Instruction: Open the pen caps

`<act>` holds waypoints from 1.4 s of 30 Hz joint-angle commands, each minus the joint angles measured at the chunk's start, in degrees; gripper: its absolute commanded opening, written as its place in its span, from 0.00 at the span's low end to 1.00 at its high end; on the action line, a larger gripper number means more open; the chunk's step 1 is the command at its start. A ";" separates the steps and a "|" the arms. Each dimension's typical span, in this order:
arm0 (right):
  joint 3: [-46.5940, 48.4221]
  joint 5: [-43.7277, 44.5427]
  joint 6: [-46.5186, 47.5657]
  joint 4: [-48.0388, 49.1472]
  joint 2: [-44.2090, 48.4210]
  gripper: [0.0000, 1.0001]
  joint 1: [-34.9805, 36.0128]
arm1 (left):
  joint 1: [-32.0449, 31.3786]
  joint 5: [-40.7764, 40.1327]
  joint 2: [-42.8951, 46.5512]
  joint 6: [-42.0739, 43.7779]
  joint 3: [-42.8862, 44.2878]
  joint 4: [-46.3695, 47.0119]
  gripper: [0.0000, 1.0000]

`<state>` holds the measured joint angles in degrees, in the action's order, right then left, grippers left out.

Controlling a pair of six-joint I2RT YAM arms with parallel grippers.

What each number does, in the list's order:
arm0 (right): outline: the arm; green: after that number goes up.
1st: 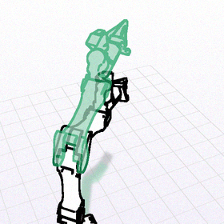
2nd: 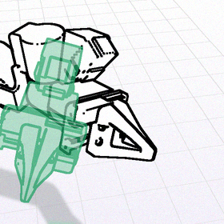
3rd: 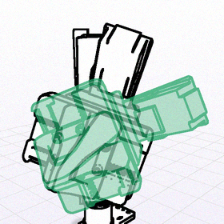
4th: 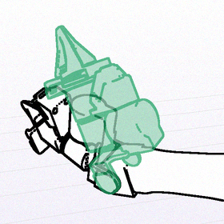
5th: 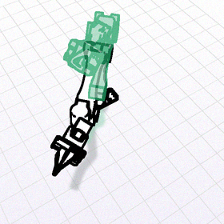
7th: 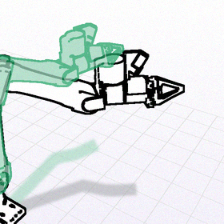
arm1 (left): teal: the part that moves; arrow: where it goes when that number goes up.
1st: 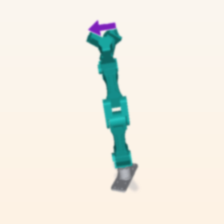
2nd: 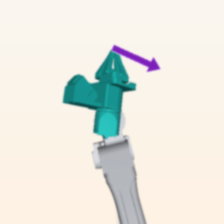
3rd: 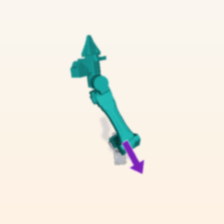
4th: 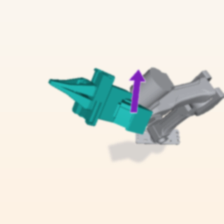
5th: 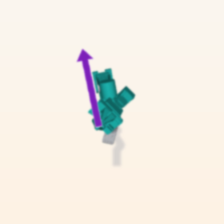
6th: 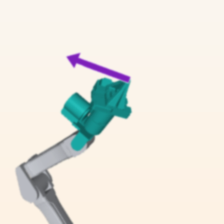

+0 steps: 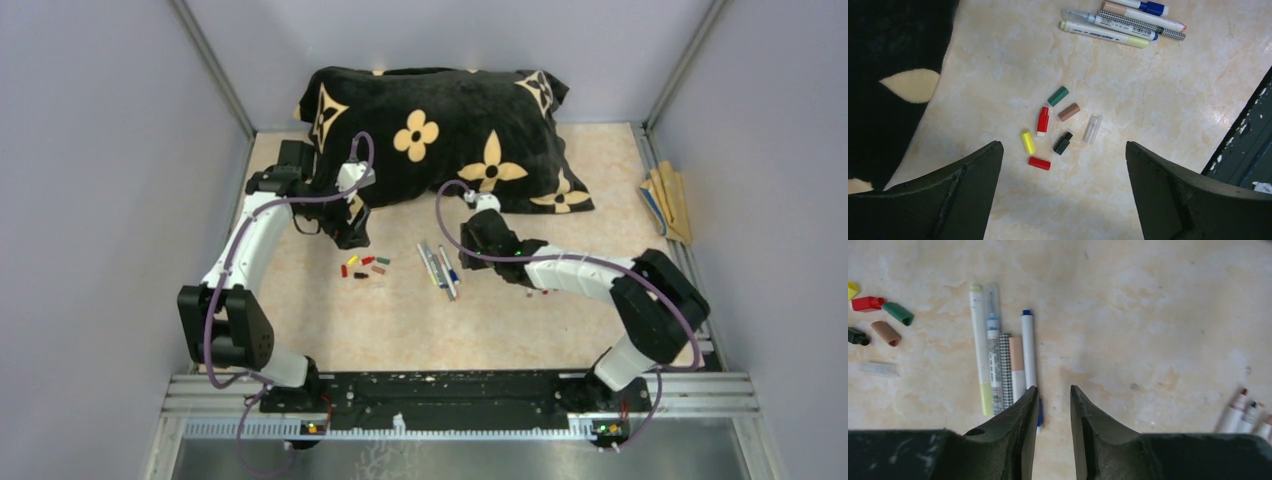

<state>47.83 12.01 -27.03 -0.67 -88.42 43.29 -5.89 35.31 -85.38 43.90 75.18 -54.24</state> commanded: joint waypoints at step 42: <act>8.73 5.93 -4.30 5.66 1.52 0.00 4.62 | 2.65 13.07 4.27 -5.16 2.79 -1.45 0.99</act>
<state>57.63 19.16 -26.24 -4.16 -97.06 47.77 -3.55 38.74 -83.48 40.56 77.60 -55.83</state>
